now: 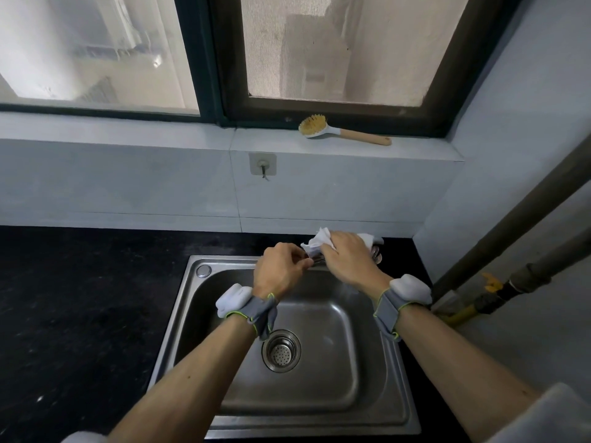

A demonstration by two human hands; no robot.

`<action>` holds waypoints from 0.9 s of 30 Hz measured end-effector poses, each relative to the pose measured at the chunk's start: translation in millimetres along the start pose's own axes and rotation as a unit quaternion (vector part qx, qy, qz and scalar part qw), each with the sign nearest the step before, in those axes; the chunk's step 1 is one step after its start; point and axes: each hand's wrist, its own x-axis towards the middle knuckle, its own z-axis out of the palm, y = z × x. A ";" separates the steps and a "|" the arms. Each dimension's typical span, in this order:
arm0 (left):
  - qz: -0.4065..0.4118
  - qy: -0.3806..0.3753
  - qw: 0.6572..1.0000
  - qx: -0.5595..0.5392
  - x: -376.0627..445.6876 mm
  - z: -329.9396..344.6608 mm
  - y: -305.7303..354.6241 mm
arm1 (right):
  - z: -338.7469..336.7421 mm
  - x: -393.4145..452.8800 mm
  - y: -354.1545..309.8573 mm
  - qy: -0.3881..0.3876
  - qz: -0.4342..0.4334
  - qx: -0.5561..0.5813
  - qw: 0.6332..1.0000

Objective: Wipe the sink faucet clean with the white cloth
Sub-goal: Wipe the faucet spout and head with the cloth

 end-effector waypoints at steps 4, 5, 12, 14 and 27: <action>0.007 -0.006 1.000 -0.002 1.5 0.6 -2.6 | 11.8 -18.5 -1.7 0.047 -0.032 0.061 0.997; 0.009 -0.011 1.000 -0.005 1.7 0.2 -2.7 | 16.1 -23.7 0.0 0.058 -0.039 0.072 0.995; -0.005 -0.028 0.999 -0.036 2.1 -4.0 -2.7 | 49.7 -47.4 1.0 0.114 -0.069 0.122 0.984; -0.023 -0.038 0.997 -0.055 1.0 -5.2 -1.7 | 52.9 -50.6 -5.1 0.124 -0.050 0.141 0.981; -0.027 -0.037 0.995 -0.094 -2.5 -9.5 0.8 | 49.5 -45.4 -14.0 0.101 -0.005 0.066 0.993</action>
